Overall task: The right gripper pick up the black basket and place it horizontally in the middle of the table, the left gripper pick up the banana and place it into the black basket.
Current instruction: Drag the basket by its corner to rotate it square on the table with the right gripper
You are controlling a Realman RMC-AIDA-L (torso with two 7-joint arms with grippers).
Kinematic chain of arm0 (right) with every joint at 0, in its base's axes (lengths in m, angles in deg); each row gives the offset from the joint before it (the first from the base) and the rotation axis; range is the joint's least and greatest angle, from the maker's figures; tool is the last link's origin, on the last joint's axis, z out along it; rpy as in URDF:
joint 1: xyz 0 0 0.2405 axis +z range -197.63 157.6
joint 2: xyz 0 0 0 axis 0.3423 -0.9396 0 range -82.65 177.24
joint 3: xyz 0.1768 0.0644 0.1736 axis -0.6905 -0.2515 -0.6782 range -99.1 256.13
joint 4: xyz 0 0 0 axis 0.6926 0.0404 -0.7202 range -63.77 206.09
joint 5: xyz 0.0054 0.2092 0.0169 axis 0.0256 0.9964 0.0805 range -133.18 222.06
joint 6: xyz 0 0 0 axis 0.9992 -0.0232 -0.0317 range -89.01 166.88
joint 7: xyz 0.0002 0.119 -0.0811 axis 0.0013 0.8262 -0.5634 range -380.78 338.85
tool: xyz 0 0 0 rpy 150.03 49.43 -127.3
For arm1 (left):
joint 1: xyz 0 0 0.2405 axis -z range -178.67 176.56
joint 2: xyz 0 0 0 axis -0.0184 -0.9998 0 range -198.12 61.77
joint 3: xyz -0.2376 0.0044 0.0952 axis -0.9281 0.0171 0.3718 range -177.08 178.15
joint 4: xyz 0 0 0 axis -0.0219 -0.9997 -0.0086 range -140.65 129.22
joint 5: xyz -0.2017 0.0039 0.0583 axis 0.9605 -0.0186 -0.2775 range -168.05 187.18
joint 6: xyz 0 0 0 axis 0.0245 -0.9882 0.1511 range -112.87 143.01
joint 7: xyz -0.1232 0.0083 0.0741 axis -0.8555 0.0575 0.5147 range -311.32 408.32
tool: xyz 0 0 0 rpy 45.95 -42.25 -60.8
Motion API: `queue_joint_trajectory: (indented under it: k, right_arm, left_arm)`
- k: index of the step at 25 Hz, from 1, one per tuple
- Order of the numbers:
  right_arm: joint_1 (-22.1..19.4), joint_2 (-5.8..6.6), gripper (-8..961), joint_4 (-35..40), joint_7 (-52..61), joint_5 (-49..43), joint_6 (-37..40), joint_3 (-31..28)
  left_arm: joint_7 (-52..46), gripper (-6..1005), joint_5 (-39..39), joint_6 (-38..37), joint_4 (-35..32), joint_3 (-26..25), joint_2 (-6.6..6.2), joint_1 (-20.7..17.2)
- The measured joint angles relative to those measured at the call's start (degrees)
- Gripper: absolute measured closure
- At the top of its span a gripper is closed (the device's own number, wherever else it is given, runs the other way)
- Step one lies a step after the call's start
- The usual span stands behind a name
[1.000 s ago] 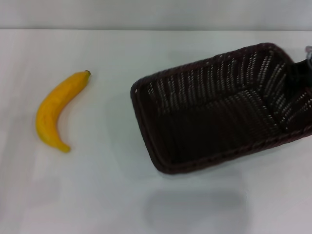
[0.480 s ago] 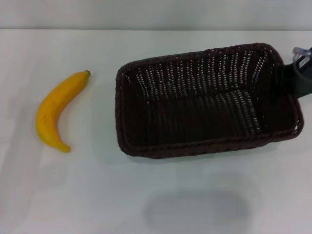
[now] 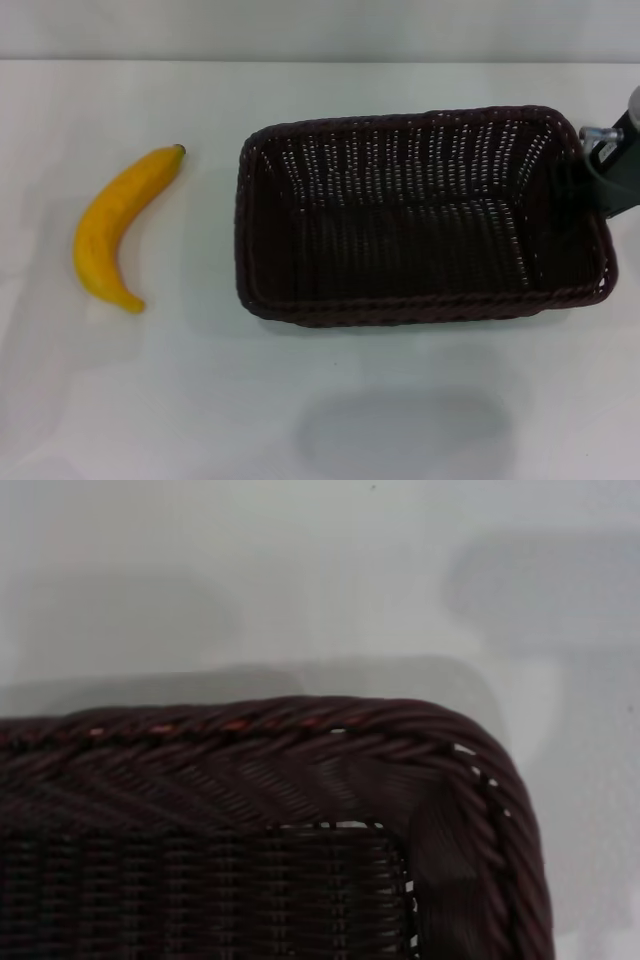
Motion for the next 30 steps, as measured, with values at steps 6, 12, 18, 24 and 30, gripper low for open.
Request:
queue_joint_trajectory:
  k: [6, 12, 18, 24, 30]
  right_arm:
    - [1.92, -0.02, 811, -1.97, -2.29, -5.21, -0.77, 1.88]
    - [1.7, -0.1, 765, -3.93, -2.85, -4.67, -0.4, -1.26]
    - [1.26, -0.14, 496, -2.86, -2.58, 0.96, -0.23, -2.97]
    - [1.91, 0.26, 289, 0.21, -2.0, 1.1, -2.19, -3.76]
    - [1.88, 1.03, 195, 3.24, -1.58, -0.94, -5.95, -5.13]
  left_arm:
    - [0.04, 126, -0.01, -0.8, -0.33, 0.0, -0.15, 0.03]
    - [0.05, 126, -0.01, -1.16, -0.4, 0.0, -0.27, 0.01]
    - [0.09, 126, -0.01, -1.27, -0.41, -0.36, -0.32, 0.17]
    - [0.11, 126, 0.0, -1.27, -0.4, -0.71, -0.32, 0.26]
    - [0.03, 126, 0.04, -1.27, -0.39, -1.01, -0.29, 0.19]
